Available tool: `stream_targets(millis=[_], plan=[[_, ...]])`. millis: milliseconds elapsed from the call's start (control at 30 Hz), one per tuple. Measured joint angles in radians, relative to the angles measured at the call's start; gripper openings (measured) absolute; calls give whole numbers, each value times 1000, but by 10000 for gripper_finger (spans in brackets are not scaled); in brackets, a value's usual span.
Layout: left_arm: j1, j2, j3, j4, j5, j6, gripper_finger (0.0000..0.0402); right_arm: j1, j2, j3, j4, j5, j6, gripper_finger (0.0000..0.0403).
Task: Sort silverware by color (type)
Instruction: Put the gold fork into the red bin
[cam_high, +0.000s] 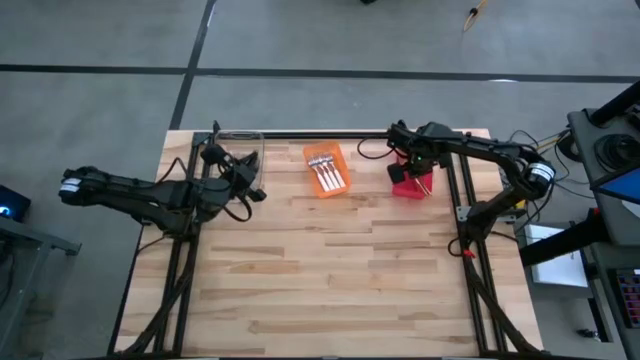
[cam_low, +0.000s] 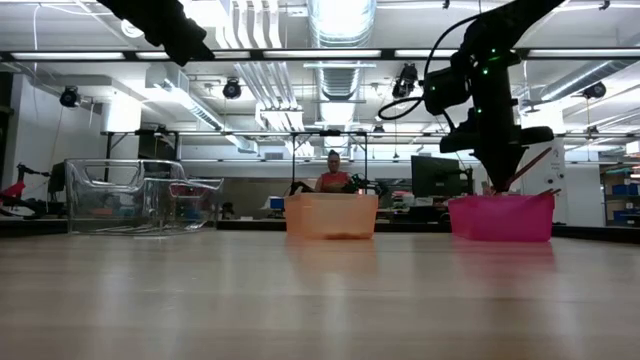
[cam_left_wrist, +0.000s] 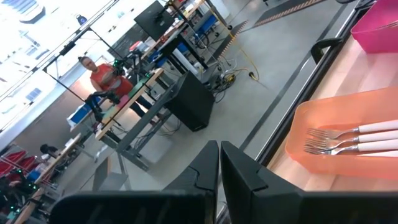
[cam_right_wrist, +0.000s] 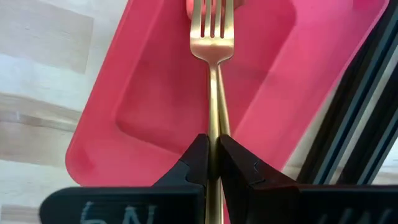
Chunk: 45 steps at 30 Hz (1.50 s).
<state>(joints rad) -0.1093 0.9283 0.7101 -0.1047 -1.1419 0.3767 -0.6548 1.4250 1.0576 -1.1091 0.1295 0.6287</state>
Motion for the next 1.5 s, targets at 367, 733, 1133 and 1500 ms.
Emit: stream_targets(millis=[367, 733, 1133, 1500], plan=[[0, 0, 0, 0, 1, -9, 1, -6, 0, 0, 49, -7, -68, 13], [0, 0, 0, 0, 0, -23, 1, -7, 0, -7, 53, -6, -91, 13], [0, 0, 0, 1, 0, -23, 1, -10, 0, -48, 114, 5, -93, 13], [0, 0, 0, 2, 0, -23, 1, -20, 0, -50, 123, 55, -108, 13]])
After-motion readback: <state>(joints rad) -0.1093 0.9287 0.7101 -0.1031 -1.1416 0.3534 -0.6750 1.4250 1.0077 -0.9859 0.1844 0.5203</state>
